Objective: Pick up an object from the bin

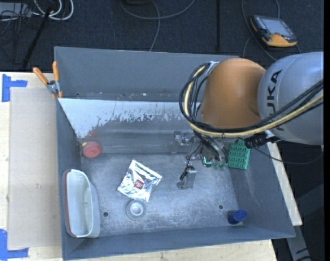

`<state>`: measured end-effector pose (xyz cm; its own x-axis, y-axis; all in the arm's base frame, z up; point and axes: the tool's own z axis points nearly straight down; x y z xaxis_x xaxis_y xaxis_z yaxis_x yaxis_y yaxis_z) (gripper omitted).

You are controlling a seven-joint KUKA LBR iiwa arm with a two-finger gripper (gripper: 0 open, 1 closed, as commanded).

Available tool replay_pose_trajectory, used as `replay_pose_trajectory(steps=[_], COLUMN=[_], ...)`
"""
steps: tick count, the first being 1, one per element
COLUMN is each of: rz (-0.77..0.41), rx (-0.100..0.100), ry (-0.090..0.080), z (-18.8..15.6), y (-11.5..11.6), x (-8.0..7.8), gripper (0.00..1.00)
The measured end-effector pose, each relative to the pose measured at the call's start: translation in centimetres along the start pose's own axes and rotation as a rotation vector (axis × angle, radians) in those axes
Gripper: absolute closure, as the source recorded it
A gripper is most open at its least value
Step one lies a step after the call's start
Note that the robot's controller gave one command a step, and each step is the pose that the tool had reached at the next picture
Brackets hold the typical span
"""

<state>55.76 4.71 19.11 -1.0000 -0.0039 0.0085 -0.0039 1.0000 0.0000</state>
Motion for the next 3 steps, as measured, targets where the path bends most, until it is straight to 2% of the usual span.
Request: replay_pose_trajectory(steps=[1, 2, 3], rz=[-0.223, -0.570, -0.565], rx=[-0.001, 0.002, 0.001], ry=[-0.006, -0.008, -0.009], z=[10.9, 12.1, 12.1], y=[7.3, 8.7, 8.6], x=[-5.6, -1.8, -1.9], gripper=[0.00, 0.00, 1.00])
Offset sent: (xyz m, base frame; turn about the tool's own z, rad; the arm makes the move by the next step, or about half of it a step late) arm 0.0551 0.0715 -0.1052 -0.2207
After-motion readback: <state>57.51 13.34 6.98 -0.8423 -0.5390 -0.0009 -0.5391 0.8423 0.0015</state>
